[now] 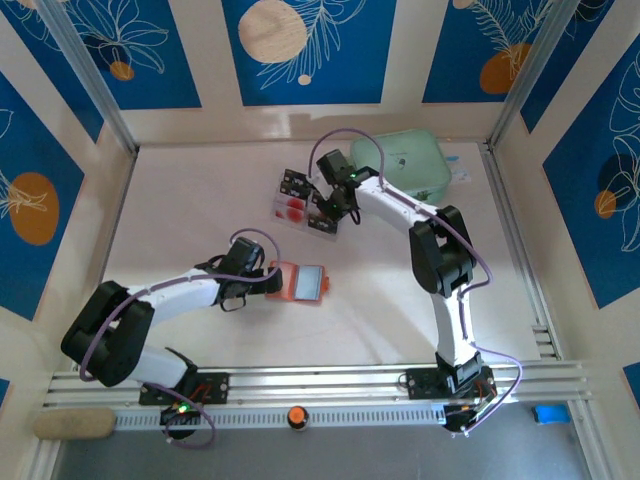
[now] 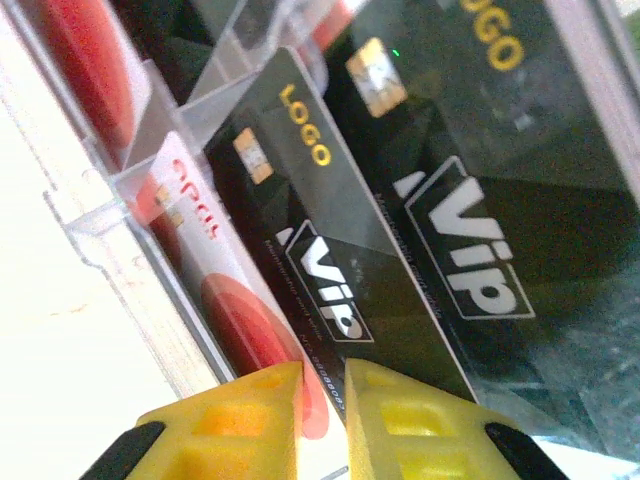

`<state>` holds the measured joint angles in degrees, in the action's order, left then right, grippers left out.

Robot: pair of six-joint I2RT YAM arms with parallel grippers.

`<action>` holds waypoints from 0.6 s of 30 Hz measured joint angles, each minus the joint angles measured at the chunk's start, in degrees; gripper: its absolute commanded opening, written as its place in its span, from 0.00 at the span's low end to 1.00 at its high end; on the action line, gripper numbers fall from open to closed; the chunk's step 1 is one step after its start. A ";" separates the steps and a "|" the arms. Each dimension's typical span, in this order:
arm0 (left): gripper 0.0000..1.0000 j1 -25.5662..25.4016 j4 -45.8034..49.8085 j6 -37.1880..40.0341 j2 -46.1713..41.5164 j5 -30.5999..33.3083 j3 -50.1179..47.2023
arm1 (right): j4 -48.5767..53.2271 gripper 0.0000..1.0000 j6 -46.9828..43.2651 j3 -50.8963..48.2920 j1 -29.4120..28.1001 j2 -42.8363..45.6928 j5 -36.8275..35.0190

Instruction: Put the credit cards into the card holder

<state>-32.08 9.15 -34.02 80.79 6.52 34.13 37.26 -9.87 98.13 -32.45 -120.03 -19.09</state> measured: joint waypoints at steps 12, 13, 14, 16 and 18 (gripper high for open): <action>1.00 0.00 -0.20 0.00 0.00 0.00 -0.13 | 4.50 0.26 -0.02 4.28 -1.16 -2.43 -0.17; 1.00 0.00 -0.22 -0.02 0.00 0.00 -0.17 | 4.85 0.26 -0.02 4.85 -1.16 -2.84 -0.20; 1.00 0.00 -0.26 0.00 0.00 0.00 -0.17 | 5.11 0.26 -0.02 5.29 -1.16 -3.08 -0.17; 1.00 0.00 -0.33 -0.02 0.00 0.02 -0.22 | 5.68 0.25 -0.02 6.27 -1.18 -3.63 -0.15; 1.00 0.00 -0.35 0.00 0.00 0.02 -0.22 | 5.99 0.25 -0.04 6.99 -1.20 -4.00 -0.13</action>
<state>-32.08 8.80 -34.02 80.79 6.55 33.91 43.24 -9.91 105.12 -33.65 -124.03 -19.22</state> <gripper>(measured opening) 0.998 0.256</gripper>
